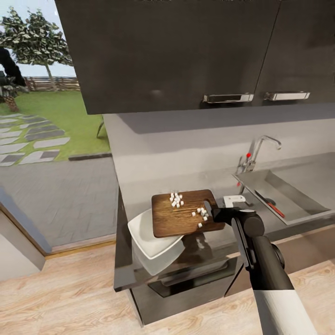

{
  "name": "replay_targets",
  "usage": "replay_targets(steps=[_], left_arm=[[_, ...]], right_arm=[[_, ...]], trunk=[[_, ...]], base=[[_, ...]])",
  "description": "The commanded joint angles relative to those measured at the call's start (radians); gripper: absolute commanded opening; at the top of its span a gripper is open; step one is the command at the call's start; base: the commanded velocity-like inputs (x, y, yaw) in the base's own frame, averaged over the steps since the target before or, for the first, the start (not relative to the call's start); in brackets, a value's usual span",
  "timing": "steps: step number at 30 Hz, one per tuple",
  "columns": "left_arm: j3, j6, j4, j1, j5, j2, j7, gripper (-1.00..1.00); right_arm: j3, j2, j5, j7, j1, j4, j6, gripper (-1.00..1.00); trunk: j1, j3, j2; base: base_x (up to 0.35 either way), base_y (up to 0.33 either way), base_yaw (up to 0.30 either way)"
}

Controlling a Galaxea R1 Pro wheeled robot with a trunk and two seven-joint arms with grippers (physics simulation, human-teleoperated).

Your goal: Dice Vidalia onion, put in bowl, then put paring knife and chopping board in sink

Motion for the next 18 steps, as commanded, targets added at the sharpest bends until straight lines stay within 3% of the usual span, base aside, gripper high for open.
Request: replay_targets(steps=[1,18], left_arm=[[-0.006,-0.003,0.000,0.000,0.009,0.002,0.008,1.00],[-0.007,-0.001,0.035,0.000,0.009,-0.007,0.007,1.00]], right_arm=[[0.000,0.000,0.009,0.007,-0.001,0.001,0.005,-1.00],[-0.004,-0.001,0.020,0.007,-0.001,0.000,0.009,-1.00]], trunk=[[0.001,-0.002,-0.002],[0.001,-0.001,-0.002]], base=[[0.000,0.000,0.000],[0.000,0.000,0.000]])
